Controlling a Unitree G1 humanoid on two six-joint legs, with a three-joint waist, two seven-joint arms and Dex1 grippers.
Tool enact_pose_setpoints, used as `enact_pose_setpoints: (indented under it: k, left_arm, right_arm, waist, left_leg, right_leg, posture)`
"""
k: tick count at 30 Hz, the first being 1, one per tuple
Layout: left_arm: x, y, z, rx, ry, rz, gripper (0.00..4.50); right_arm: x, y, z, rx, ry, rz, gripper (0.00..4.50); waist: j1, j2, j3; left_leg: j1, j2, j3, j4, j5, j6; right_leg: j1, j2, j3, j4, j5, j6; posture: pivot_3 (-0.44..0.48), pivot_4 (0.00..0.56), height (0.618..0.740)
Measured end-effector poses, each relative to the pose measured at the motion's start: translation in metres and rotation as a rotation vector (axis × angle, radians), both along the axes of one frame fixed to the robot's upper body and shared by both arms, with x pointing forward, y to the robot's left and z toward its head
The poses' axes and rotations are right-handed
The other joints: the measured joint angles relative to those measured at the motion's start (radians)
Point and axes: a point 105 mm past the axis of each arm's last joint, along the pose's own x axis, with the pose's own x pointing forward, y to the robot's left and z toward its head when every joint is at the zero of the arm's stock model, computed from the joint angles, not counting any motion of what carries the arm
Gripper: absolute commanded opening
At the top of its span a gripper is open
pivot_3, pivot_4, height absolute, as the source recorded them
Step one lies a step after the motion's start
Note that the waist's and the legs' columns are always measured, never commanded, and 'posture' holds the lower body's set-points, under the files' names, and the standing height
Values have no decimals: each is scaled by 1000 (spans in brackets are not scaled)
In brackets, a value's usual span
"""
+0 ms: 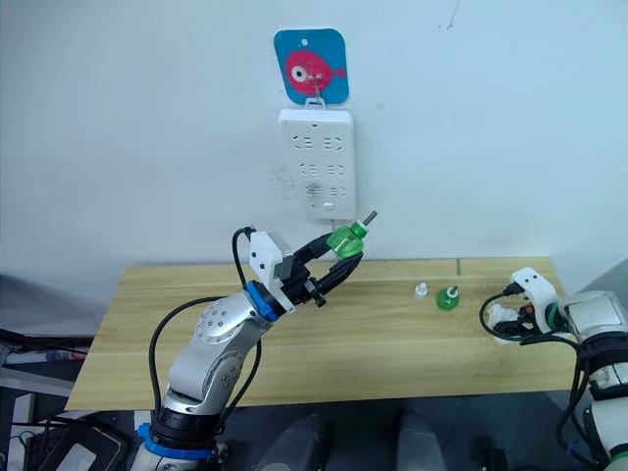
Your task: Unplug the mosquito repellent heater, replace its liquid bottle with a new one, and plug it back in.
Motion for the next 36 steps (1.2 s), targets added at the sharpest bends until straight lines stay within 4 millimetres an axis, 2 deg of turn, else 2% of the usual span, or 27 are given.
enact_pose_setpoints:
  k: [1, 2, 4, 5, 6, 9, 11, 14, 17, 21, 36]
  left_arm:
    - [0, 1, 0, 4, 0, -1, 2221]
    - [-3, 2, 0, 15, 0, -31, 2221]
    - [-6, 9, 0, 45, 3, -63, 2221]
    - [-8, 12, 1, 50, 6, -90, 2221]
    - [-10, 12, 2, 56, 10, -114, 2221]
    - [-25, 9, 3, 101, 42, -300, 2221]
    - [-30, 9, 8, 129, 45, -377, 2221]
    - [-34, 8, 17, 163, 31, -471, 2221]
    - [-32, 9, 13, 184, 53, -512, 2221]
    - [-27, 6, 10, 179, 73, -530, 2221]
    - [-22, -8, 16, 162, 31, -555, 2221]
  right_arm:
    - [-3, -2, 4, 11, 6, 8, 3012]
    - [-18, -5, 20, 83, 40, 26, 3012]
    - [-29, -1, 54, 197, 49, 63, 3012]
    - [-33, 7, 76, 300, 45, 56, 3012]
    - [-32, 16, 89, 372, 34, 61, 3012]
    - [-33, 66, 151, 747, 25, 107, 3012]
    - [-34, 88, 170, 874, 26, 150, 3012]
    - [-34, 111, 168, 969, 80, 165, 3012]
    - [-30, 122, 169, 1016, 96, 177, 3012]
    - [-28, 131, 190, 1054, 41, 227, 3012]
    - [-38, 152, 196, 1080, 65, 268, 3012]
  waist:
    - [1, 2, 1]
    - [3, 6, 4]
    - [3, 10, 7]
    - [0, 9, 7]
    - [-4, 9, 7]
    - [-19, 6, 10]
    - [-19, 3, 12]
    - [-12, -1, 14]
    - [-2, -1, 16]
    - [-1, -3, 17]
    - [-2, -3, 18]
  left_leg:
    - [0, 0, 0, 0, 0, 0]
    - [-2, -1, 0, 0, 0, 0]
    - [-2, 1, 0, -1, 0, 0]
    - [-2, 1, 0, -1, 0, 0]
    - [-1, 2, 0, -1, 0, 0]
    - [0, 4, 0, -1, 0, 0]
    - [0, 3, 0, -1, -1, 1]
    - [-1, 0, -2, 0, 0, 1]
    - [-3, -1, -1, 0, -1, 2]
    - [-6, 1, -4, -1, -1, 2]
    - [-7, 1, -2, -1, -1, 2]
  right_leg:
    - [0, 0, 0, 0, 0, 0]
    - [-1, -1, 0, 0, 0, 0]
    - [-2, 0, 0, 0, 0, 0]
    - [-2, 0, 0, 0, 0, 0]
    - [-2, 0, 1, 0, 0, 0]
    - [-1, 0, 0, 1, 0, -1]
    - [0, 1, -2, 0, 0, -1]
    - [0, 0, -3, -1, 0, 0]
    - [-1, -2, -3, -5, 1, 1]
    - [-2, -2, -6, -10, 2, 1]
    - [-2, -2, -6, -11, 3, 2]
  posture:
    - [169, 240, 740]
    - [169, 240, 740]
    - [160, 240, 740]
    - [151, 241, 740]
    - [139, 240, 740]
    - [124, 237, 740]
    - [121, 239, 740]
    - [112, 242, 740]
    - [97, 244, 740]
    - [98, 246, 740]
    - [110, 242, 740]
